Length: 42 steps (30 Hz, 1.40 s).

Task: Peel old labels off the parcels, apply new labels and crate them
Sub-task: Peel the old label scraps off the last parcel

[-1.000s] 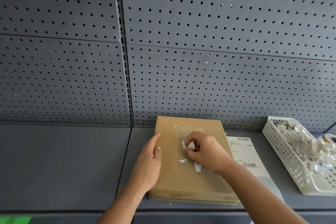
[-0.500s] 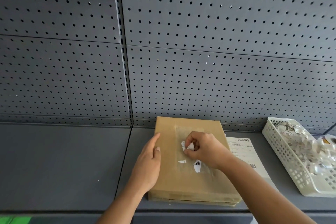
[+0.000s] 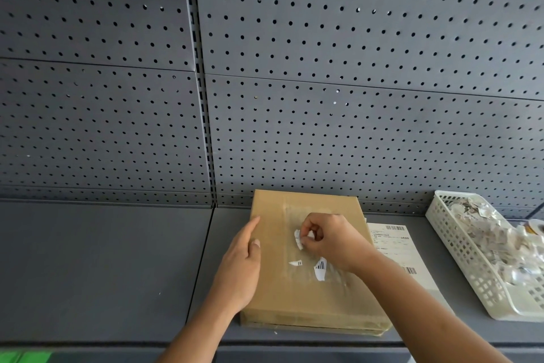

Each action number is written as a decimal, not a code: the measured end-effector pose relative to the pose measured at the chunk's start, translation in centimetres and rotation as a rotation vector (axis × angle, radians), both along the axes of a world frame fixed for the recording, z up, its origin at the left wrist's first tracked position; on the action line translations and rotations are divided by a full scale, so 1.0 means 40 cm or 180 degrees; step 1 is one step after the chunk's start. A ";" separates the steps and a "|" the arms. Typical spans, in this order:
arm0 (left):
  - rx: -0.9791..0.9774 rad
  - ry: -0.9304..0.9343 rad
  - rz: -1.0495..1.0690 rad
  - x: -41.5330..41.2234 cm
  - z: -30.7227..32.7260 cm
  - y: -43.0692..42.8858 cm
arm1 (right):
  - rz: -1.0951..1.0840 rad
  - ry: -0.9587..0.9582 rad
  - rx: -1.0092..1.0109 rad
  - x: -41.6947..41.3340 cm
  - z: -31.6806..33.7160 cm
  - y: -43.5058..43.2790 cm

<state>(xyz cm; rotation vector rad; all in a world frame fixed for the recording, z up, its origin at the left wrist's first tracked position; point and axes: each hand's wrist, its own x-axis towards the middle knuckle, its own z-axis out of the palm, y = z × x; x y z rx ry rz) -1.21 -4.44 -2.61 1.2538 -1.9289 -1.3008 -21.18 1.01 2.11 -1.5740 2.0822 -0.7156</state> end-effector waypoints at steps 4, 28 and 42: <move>-0.0013 0.0006 0.0027 0.001 -0.004 -0.004 | 0.0168 -0.0169 0.0200 -0.004 0.008 0.005; -0.0028 0.0018 0.0039 0.000 -0.007 -0.005 | 0.0314 0.0147 -0.0241 -0.001 -0.006 0.025; -0.0038 0.0048 0.0041 0.001 -0.009 -0.003 | 0.0731 0.1410 -0.0466 0.013 -0.049 0.003</move>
